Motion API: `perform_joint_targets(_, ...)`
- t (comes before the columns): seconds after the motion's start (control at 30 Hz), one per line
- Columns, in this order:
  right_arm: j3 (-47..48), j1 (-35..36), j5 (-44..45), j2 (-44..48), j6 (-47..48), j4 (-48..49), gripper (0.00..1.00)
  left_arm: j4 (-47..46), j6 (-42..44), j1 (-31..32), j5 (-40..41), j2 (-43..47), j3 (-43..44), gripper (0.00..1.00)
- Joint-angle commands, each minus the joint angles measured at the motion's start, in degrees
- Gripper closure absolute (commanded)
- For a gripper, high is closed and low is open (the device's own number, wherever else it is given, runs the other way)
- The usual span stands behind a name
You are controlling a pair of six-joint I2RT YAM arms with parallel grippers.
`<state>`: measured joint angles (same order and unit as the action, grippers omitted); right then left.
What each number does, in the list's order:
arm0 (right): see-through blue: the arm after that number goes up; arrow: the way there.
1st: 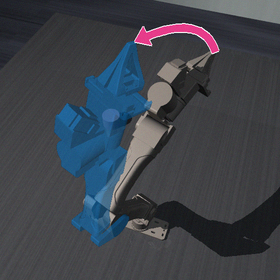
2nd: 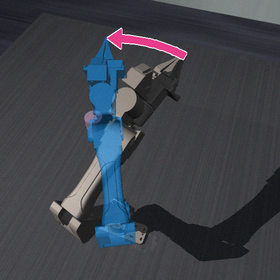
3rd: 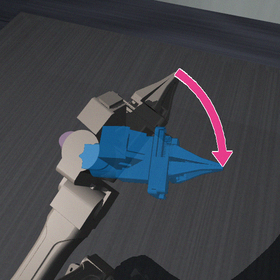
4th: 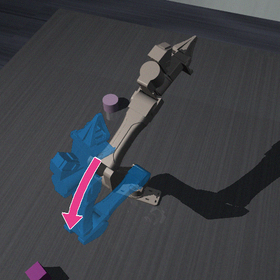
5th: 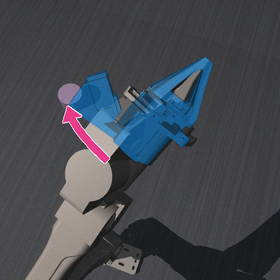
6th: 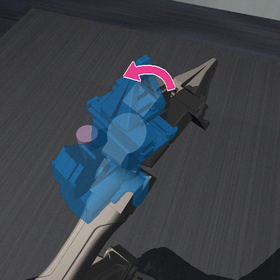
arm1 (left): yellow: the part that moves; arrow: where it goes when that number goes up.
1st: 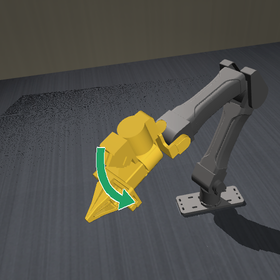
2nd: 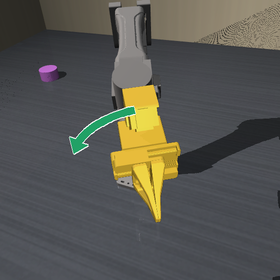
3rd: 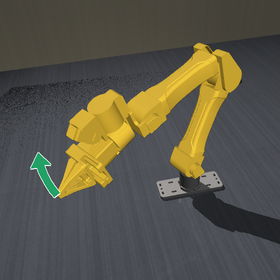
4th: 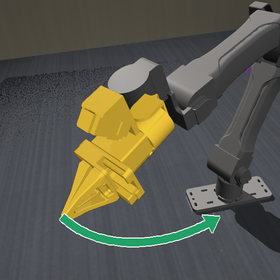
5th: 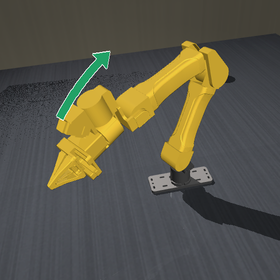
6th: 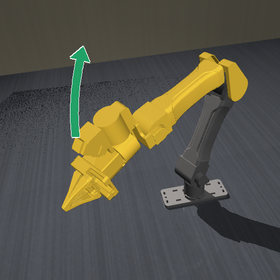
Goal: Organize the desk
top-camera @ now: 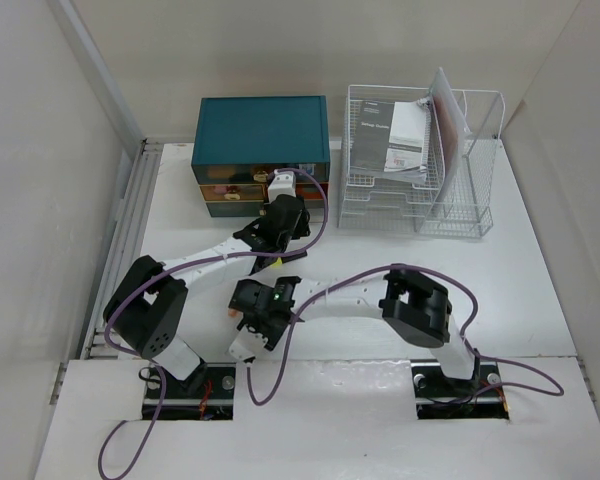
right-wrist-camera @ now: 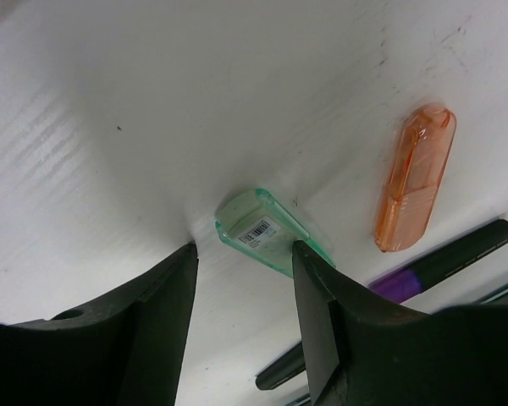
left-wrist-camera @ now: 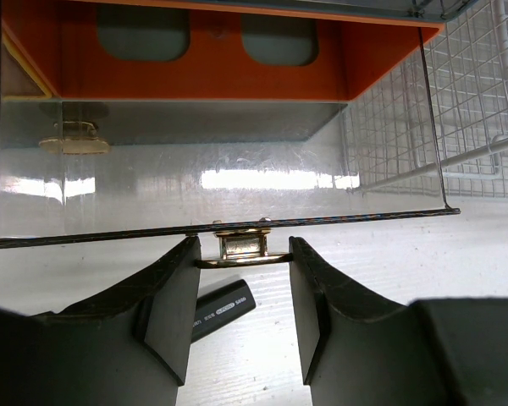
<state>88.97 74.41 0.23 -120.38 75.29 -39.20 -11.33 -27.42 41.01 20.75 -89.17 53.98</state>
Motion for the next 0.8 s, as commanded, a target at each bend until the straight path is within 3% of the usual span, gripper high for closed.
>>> perform_joint_targets(0.0, -3.2, -1.6, -0.6, -4.4, 2.1, -6.3, 0.45, -1.2, -0.9, 0.2, -3.6, 2.5, -1.2, 0.99)
perform_joint_targets(0.4, -1.0, -2.1, 0.6, -5.0, 5.5, -0.4, 0.45, -1.2, -0.9, 0.2, -3.6, 3.6, -1.8, 0.99)
perform_joint_targets(0.77, 0.8, -2.1, 1.2, -6.4, 8.2, -0.9, 0.45, -1.2, -0.9, 0.2, -3.6, 3.6, -1.8, 0.99)
